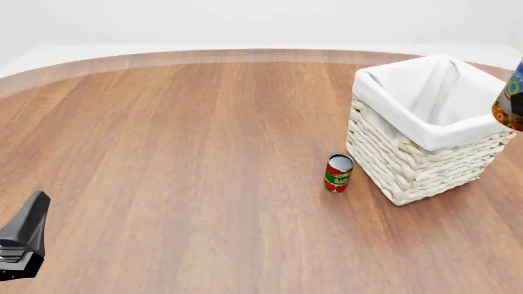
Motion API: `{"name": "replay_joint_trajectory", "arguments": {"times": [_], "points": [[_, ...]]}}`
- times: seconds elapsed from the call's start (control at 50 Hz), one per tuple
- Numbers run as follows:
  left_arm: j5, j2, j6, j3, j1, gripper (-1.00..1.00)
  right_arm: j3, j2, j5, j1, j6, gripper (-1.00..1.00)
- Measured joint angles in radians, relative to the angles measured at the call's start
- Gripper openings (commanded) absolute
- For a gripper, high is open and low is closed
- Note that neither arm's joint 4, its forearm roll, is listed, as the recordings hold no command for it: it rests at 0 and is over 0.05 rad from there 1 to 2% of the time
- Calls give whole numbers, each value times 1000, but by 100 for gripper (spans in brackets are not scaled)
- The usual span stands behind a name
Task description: Pick up the alphabet soup and the cream cheese box, and put them in the basket.
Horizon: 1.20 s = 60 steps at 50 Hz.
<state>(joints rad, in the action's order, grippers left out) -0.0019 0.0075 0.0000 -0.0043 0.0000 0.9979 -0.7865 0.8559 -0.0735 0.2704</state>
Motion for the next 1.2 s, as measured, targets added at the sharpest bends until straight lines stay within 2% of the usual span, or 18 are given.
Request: {"name": "replay_joint_trajectory", "arguments": {"times": [0.52,1.2], "points": [[0,0,0,0,0,100,31,-178,-130,3,13,-100],[0,0,0,0,0,100,81,-373,-239,13,14,-100]]}}
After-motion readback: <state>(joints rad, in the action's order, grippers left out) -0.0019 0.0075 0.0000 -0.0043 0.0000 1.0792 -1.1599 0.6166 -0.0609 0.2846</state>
